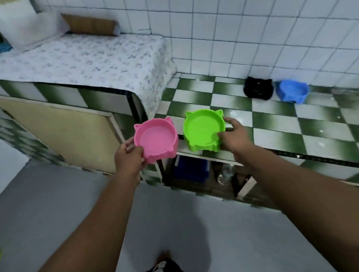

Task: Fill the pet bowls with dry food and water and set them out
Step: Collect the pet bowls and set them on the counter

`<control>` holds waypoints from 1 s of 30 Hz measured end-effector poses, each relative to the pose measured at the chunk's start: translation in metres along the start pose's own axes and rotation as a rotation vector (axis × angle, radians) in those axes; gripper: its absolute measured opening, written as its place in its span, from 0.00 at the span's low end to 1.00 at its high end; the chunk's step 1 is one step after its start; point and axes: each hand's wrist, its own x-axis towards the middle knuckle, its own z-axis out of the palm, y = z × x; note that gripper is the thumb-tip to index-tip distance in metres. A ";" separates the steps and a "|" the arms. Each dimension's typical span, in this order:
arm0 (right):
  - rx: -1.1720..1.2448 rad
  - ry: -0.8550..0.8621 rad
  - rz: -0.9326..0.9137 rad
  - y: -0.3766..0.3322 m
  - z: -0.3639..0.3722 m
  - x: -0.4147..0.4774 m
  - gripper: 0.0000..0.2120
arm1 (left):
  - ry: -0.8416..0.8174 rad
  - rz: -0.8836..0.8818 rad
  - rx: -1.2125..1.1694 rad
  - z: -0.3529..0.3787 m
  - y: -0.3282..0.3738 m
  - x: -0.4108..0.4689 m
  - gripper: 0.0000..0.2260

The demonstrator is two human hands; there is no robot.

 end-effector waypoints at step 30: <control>-0.032 0.397 0.276 0.094 -0.330 0.247 0.27 | -0.327 -0.073 0.416 0.446 -0.062 0.052 0.17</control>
